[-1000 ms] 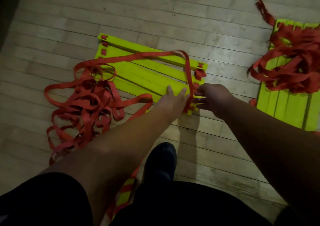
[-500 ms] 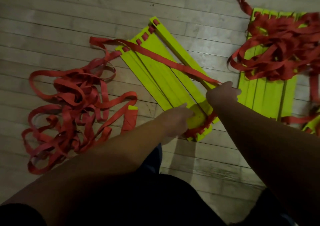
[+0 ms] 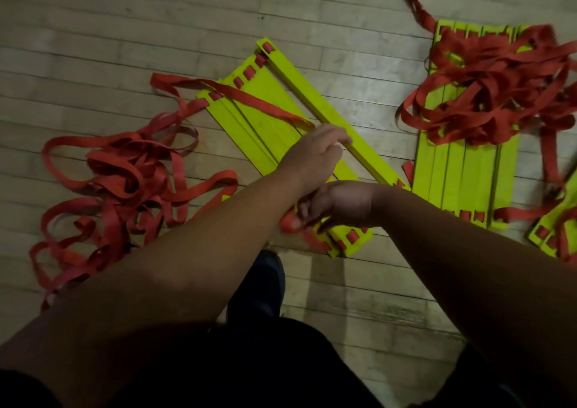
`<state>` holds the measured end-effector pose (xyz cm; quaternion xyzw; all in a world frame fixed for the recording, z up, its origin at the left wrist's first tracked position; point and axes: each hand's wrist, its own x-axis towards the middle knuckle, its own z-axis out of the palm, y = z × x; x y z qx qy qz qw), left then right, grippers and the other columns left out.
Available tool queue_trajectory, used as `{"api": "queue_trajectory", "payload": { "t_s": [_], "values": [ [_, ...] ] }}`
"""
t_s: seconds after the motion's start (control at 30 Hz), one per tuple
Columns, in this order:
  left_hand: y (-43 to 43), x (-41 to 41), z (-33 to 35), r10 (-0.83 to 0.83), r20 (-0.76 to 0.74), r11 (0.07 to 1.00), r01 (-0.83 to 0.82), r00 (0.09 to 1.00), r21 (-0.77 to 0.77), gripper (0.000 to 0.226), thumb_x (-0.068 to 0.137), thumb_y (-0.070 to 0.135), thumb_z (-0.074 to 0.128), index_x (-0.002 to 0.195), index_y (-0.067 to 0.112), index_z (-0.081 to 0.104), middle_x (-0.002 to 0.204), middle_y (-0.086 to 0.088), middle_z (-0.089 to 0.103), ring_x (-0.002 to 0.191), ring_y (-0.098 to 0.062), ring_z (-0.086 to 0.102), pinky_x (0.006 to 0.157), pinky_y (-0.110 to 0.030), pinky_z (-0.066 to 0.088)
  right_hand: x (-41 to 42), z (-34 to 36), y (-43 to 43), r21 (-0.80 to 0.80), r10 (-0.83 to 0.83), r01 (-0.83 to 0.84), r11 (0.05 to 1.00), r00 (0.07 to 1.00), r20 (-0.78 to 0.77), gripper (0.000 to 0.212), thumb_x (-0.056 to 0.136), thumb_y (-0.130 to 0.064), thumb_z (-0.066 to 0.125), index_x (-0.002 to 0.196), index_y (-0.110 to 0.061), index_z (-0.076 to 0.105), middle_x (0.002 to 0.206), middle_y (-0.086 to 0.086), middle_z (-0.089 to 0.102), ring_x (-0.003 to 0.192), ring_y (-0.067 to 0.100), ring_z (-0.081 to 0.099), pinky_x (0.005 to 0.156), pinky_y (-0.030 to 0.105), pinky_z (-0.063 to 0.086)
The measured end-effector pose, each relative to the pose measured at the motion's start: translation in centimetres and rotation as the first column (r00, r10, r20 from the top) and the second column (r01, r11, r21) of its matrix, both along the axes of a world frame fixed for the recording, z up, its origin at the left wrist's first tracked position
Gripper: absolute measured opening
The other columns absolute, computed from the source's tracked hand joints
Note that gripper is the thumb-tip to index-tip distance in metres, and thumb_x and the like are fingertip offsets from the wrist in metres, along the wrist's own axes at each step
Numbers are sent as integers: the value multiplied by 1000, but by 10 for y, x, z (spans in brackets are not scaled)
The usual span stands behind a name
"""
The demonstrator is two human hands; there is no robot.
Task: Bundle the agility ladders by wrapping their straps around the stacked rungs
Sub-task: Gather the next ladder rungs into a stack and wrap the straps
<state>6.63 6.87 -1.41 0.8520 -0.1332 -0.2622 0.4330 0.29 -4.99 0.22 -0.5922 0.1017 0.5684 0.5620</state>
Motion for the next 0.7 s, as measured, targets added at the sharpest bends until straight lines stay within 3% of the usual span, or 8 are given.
{"api": "queue_trajectory", "payload": {
  "t_s": [0.07,0.1,0.2,0.3,0.4,0.5,0.6,0.7],
  "values": [
    [1,0,10,-31,-382,999,19,924,-35,45,97,43,47,119,18,77,124,2,77,115,-17,69,102,-33,54,-3,-5,4,65,15,-4,998,986,-166,24,96,1,50,86,-15,65,109,7,80,100,27,68,83,36,53],
    [5,0,13,-76,-455,995,98,887,26,52,103,52,44,123,17,76,126,0,76,115,-20,69,103,-35,54,-4,-6,5,28,-11,17,999,981,-195,27,98,2,45,86,-14,63,109,8,80,100,29,67,85,36,53],
    [26,-2,4,-210,-350,861,342,913,377,66,115,59,26,137,12,66,146,-14,64,130,-33,60,103,-40,43,1,-13,-6,-251,-159,137,958,985,-73,23,102,-5,47,91,-9,67,102,11,80,86,27,73,80,38,58],
    [43,-4,-20,-140,-253,719,274,957,639,66,113,58,39,150,3,48,157,-25,46,135,-44,53,104,-50,46,9,-25,-29,-532,-249,353,770,933,259,20,104,-12,55,93,-5,70,102,19,77,85,37,73,72,44,59],
    [49,-11,-29,110,-236,440,165,966,883,91,108,56,53,170,5,11,174,-24,5,151,-56,29,117,-62,40,14,-33,-48,-710,11,461,533,835,550,22,101,-21,60,113,-6,71,120,20,68,105,39,67,80,38,47],
    [44,-14,-24,227,-253,294,181,941,939,99,110,58,48,169,-1,-5,176,-28,-12,158,-55,19,118,-69,36,21,-40,-55,-719,96,419,554,826,555,54,94,-28,74,142,-9,60,145,17,51,125,36,59,99,39,50],
    [40,-13,-23,57,-167,387,133,984,913,74,108,51,49,161,1,36,164,-26,33,143,-42,46,111,-53,46,24,-42,-53,-707,61,306,638,895,442,80,78,-28,83,148,-11,48,146,19,51,125,39,59,101,54,55],
    [36,-9,-40,123,-192,637,71,974,768,81,102,50,55,158,-4,32,156,-24,40,141,-39,43,109,-48,46,24,-44,-50,-749,98,291,595,899,427,91,67,-38,84,144,-11,44,138,19,52,125,44,57,99,56,56]
  ]
}}
